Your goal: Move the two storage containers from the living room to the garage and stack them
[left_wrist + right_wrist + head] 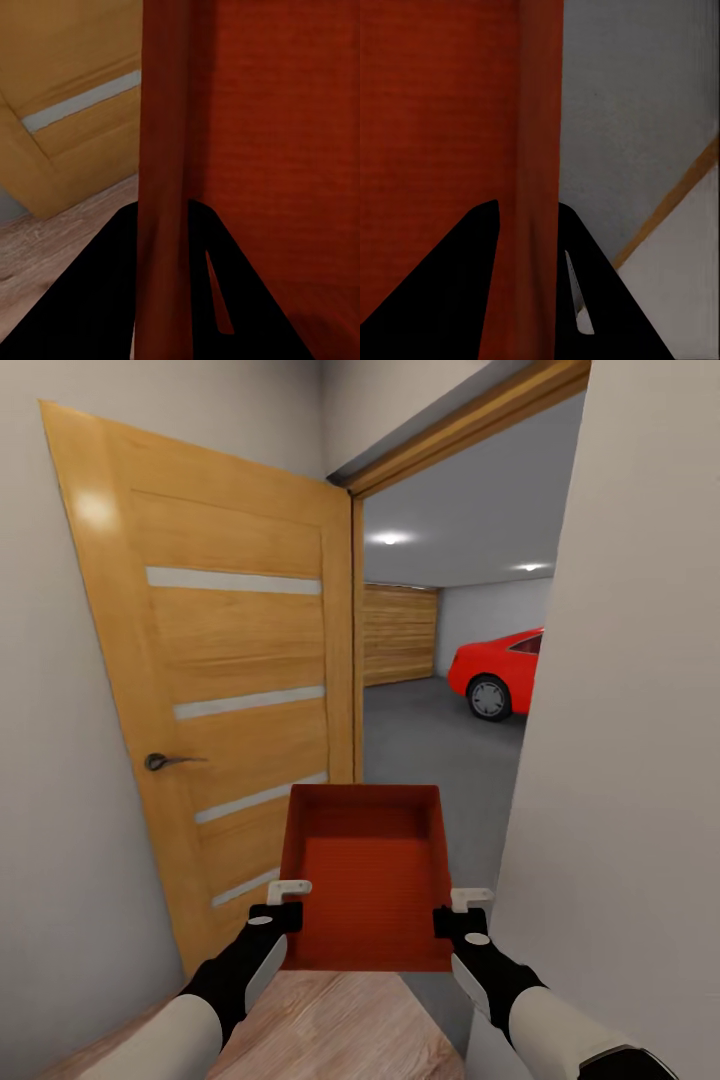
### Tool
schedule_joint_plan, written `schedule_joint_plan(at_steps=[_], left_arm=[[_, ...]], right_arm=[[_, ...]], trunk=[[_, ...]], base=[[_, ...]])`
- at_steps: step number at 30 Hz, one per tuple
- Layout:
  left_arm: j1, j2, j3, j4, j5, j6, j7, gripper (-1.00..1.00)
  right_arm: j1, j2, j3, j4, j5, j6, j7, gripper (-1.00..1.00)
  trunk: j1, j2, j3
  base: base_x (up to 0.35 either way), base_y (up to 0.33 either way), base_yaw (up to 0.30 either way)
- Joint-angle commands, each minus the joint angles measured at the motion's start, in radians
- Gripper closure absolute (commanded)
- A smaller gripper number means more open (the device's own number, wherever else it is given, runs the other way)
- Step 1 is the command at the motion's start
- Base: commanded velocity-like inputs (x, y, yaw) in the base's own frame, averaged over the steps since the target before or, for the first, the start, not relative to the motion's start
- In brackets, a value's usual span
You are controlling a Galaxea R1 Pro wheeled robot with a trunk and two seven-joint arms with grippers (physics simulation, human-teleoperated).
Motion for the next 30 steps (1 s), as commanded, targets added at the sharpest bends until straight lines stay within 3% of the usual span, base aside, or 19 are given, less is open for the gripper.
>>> schedule_joint_plan(at_steps=[1,7,19,30], left_arm=[[-0.001,0.0,0.012,-0.027,0.041,-0.058,0.023,1.0],[-0.001,0.0,0.013,-0.028,0.041,-0.056,0.019,1.0],[-0.001,0.0,0.012,-0.028,0.041,-0.057,0.018,1.0],[-0.001,0.0,0.012,-0.029,0.04,-0.058,0.02,1.0]], right_arm=[[0.0,0.015,-0.015,0.003,-0.015,-0.007,-0.001,1.0],[0.0,0.015,-0.014,0.003,-0.014,-0.005,-0.001,1.0],[0.0,0.015,-0.015,0.003,-0.015,-0.005,-0.002,1.0],[0.0,0.015,-0.015,0.003,-0.015,-0.005,-0.001,1.0]], trunk=[[0.0,-0.001,-0.002],[0.0,-0.001,-0.002],[0.0,-0.001,-0.002],[0.0,-0.001,-0.002]], base=[[0.067,0.052,-0.254],[0.16,0.174,-0.214],[0.205,0.239,-0.042],[0.146,0.126,-0.233]])
